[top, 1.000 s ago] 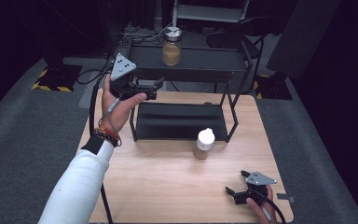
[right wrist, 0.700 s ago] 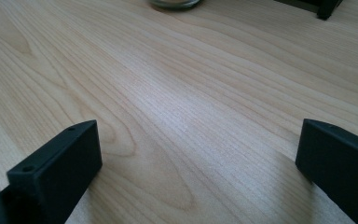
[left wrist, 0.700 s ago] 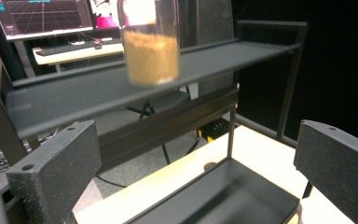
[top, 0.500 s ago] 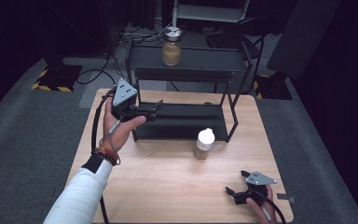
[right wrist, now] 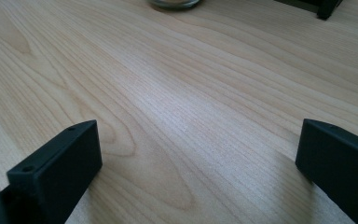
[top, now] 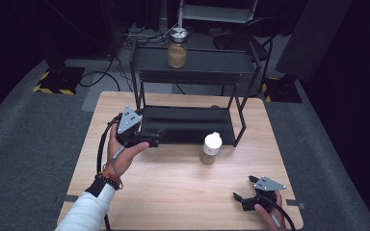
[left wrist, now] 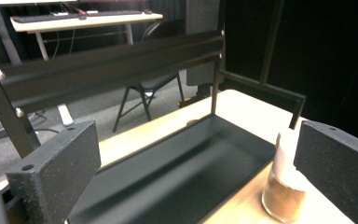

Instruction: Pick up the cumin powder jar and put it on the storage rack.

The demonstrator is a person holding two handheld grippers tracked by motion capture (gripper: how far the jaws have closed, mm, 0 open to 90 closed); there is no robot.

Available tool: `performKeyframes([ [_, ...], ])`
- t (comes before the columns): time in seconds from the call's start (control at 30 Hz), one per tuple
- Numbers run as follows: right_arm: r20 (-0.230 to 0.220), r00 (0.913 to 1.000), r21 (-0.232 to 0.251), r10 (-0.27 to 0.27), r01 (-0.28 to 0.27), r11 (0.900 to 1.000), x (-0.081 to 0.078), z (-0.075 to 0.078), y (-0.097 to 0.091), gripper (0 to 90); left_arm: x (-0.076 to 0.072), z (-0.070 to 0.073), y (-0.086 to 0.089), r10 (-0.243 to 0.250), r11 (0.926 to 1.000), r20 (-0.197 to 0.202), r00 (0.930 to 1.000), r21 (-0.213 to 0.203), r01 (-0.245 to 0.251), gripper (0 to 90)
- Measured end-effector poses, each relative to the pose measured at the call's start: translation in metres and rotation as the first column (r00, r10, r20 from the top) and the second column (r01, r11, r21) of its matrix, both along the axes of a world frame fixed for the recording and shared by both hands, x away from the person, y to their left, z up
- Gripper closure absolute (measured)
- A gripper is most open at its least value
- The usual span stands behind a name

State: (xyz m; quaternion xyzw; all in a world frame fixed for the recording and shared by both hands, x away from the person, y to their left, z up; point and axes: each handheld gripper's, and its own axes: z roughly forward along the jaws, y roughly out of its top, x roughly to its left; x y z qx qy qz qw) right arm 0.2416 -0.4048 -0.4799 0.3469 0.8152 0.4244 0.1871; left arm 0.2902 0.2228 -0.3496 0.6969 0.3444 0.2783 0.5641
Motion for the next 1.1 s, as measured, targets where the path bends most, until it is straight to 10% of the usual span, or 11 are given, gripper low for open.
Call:
performKeyframes([
  [1.1, 0.001, 1.0, 0.0, 0.001, -0.001, 1.0, 0.0, 0.0, 0.0, 0.0, -0.032, -0.089, 0.013, 0.005, 0.9994, -0.094, 0.9955, 0.036, -0.002, 0.4],
])
